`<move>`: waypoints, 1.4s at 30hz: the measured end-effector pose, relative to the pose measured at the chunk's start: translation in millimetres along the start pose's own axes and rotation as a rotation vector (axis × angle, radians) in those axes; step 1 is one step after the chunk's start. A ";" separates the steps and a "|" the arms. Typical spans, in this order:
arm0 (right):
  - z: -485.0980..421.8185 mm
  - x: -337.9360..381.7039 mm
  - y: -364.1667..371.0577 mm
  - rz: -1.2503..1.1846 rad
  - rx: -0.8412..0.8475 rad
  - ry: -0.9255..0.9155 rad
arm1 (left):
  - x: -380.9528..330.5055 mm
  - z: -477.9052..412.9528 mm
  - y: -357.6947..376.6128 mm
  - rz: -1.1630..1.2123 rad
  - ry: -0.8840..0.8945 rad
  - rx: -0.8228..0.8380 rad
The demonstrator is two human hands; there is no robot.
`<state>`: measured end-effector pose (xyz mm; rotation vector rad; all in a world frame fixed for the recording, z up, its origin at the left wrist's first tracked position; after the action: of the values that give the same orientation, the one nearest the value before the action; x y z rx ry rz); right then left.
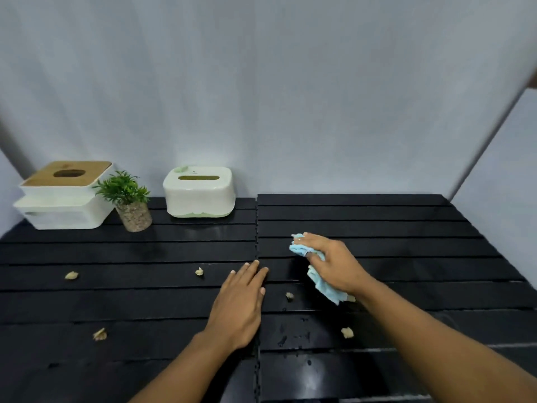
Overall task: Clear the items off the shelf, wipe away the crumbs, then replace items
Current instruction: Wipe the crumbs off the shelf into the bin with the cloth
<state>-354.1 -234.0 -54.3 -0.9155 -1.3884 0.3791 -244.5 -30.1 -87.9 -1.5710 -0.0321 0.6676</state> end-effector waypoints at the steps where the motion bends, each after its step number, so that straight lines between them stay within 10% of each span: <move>1: 8.3 -5.2 -15.3 0.010 -0.052 0.032 | -3.7 7.0 2.4 -0.012 0.005 0.006; 9: 82.3 -81.1 -69.9 0.296 0.008 0.352 | -12.7 20.4 9.0 -0.068 -0.012 -0.014; 15: 99.1 -93.3 -69.6 0.449 0.094 0.238 | -13.0 19.5 10.0 -0.073 -0.027 -0.015; 34: 155.6 -93.4 -51.7 0.293 -0.393 0.373 | -18.5 21.8 6.6 -0.043 -0.027 -0.024; 42: 132.6 -24.9 13.0 0.256 -0.205 0.102 | -20.4 21.5 7.5 -0.060 -0.029 -0.030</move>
<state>-480.2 -200.4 -91.0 -1.2713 -1.2346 0.3815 -273.3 -20.0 -86.1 -1.5827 -0.1110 0.6457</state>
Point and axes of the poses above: each hand's wrist, its own z-axis away from the middle knuckle, its own y-axis out of the palm, x = y × z, the point moved 1 cm from there along -z, towards the middle knuckle, and after that the axes turned 8 degrees about x, right-handed, at the moved point
